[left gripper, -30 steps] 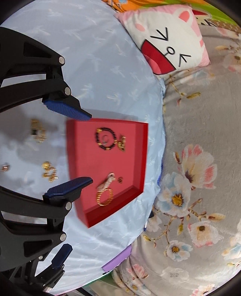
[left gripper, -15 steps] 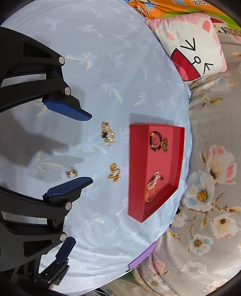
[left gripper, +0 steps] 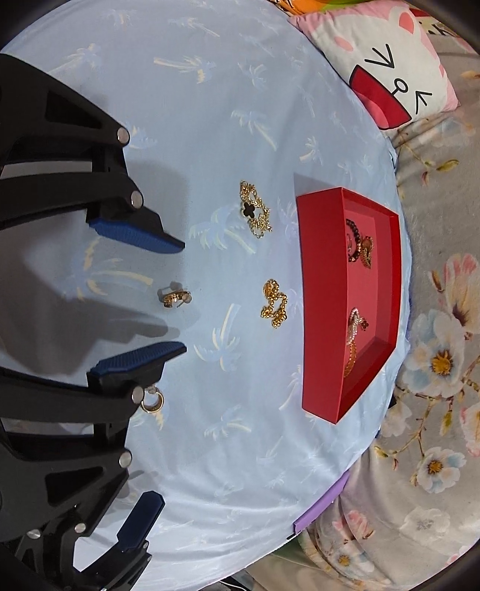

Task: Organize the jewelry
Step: 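Grasp the small gold earring with the left gripper, then grasp the gold hoop earring with the right gripper, then carry both earrings over the red tray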

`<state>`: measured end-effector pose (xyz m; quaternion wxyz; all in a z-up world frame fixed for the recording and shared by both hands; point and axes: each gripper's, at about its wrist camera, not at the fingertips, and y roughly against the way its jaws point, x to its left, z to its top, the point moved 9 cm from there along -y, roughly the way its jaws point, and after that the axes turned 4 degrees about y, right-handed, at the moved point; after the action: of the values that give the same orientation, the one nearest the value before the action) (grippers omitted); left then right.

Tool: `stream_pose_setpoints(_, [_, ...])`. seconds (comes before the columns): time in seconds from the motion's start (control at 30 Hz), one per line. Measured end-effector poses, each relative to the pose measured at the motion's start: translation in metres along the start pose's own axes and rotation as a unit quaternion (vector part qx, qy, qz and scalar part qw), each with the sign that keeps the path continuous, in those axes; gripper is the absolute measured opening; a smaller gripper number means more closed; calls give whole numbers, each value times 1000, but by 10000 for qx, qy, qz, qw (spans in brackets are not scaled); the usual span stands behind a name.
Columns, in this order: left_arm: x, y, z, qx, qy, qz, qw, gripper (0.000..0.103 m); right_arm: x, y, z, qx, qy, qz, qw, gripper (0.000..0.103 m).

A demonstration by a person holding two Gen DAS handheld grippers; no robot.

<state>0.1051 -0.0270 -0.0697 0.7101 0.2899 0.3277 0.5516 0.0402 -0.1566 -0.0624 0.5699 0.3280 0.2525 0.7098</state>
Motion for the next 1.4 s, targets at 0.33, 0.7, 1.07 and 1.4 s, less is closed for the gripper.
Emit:
stream_pose_setpoints(0.33, [6,-2,0,46,65,-49,10000,4,12,-13,1,113,6,266,9996,52])
stream_pose_setpoints(0.7, [24,27,9,-156,238,-83,9996,4,39,-41,10,261,308,342,9986,37])
stream_pose_setpoints(1.07, [32,35,14,-221,318,-75,9992,4,37,-49,14,205,529,-97,9983,19])
stream_pose_setpoints(1.4, [27,44,31,-297,269,-235,9989,4,31,-25,38,-17,312,134,9994,19])
